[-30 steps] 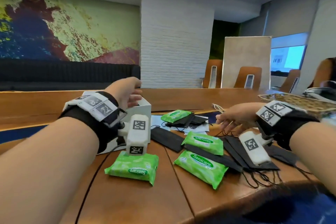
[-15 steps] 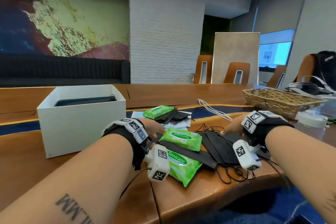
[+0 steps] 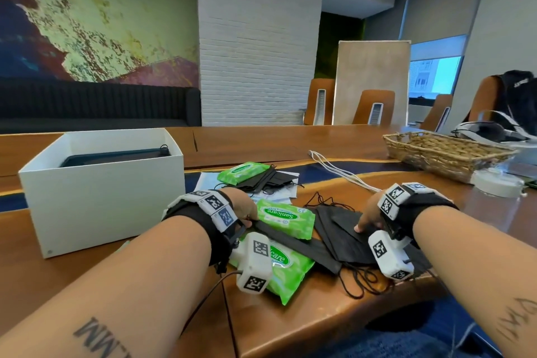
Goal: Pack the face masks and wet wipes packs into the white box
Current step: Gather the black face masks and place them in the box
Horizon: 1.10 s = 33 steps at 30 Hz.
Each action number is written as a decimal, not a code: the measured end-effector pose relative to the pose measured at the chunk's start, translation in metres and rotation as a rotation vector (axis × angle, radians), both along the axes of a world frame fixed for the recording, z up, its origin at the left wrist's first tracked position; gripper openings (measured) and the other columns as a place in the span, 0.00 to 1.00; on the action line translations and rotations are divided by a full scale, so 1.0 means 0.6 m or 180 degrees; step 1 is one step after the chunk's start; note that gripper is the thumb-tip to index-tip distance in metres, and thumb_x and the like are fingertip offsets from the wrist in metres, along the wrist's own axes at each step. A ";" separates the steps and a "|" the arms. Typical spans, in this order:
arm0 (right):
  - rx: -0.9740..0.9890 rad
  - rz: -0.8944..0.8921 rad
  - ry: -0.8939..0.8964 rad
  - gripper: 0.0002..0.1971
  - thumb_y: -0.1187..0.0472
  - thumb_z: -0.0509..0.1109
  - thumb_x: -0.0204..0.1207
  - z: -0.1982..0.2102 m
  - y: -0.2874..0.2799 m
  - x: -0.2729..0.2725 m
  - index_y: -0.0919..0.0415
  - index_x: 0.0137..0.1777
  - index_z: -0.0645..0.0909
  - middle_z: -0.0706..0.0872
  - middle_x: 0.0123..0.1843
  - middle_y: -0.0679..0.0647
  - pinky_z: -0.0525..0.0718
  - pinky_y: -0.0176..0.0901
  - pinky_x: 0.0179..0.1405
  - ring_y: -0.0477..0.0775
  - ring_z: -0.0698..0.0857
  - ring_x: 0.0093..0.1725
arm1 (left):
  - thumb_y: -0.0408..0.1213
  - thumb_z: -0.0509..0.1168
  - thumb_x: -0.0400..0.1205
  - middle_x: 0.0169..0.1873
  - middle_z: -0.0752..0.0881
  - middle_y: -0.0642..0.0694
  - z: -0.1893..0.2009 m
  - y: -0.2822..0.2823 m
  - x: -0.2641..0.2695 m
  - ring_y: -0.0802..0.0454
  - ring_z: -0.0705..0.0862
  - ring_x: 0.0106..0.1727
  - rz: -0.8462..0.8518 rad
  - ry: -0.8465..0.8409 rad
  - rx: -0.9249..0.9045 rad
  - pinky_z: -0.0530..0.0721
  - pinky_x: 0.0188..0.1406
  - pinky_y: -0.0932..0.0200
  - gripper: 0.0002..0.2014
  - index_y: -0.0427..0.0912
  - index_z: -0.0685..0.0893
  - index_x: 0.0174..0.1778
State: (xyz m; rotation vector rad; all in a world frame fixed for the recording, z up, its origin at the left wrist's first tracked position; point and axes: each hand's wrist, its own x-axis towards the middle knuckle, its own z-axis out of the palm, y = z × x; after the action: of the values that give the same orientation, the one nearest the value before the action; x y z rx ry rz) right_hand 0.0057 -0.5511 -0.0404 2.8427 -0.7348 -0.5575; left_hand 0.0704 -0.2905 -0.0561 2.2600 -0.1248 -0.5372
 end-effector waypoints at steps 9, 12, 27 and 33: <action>0.0053 0.0000 0.0164 0.26 0.35 0.71 0.69 -0.001 0.003 -0.005 0.57 0.54 0.82 0.84 0.47 0.51 0.77 0.42 0.49 0.54 0.81 0.48 | 0.27 0.59 0.83 0.36 0.74 0.45 0.063 0.034 -0.029 0.55 0.71 0.27 0.0038 -0.0270 -0.0636 0.66 0.25 0.67 0.13 0.38 0.76 0.63; 0.0073 0.0006 0.0042 0.23 0.35 0.72 0.68 -0.006 -0.005 -0.011 0.56 0.44 0.82 0.85 0.48 0.52 0.77 0.41 0.46 0.54 0.82 0.47 | 0.25 0.61 0.80 0.40 0.80 0.46 0.088 0.054 -0.042 0.55 0.76 0.31 0.0216 -0.0514 -0.1023 0.71 0.25 0.65 0.10 0.46 0.79 0.49; 0.1804 -0.0619 -0.1368 0.27 0.42 0.77 0.65 0.019 -0.011 -0.017 0.63 0.56 0.83 0.89 0.51 0.60 0.85 0.48 0.55 0.60 0.88 0.50 | 0.27 0.63 0.81 0.47 0.86 0.44 0.105 0.117 -0.054 0.57 0.77 0.32 0.0212 -0.1014 -0.1713 0.73 0.32 0.64 0.14 0.53 0.80 0.53; 0.1597 -0.0677 -0.1036 0.22 0.44 0.75 0.70 -0.015 0.014 -0.021 0.64 0.48 0.78 0.83 0.45 0.57 0.80 0.42 0.35 0.55 0.82 0.42 | 0.28 0.64 0.81 0.46 0.87 0.44 0.101 0.125 -0.052 0.57 0.78 0.33 0.0123 -0.1029 -0.1687 0.74 0.35 0.61 0.14 0.54 0.81 0.54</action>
State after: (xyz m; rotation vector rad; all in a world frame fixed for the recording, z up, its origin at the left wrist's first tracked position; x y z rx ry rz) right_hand -0.0070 -0.5429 -0.0492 3.3961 -1.0968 -0.3435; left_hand 0.0389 -0.2153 0.0044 1.8045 -0.3429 -0.0915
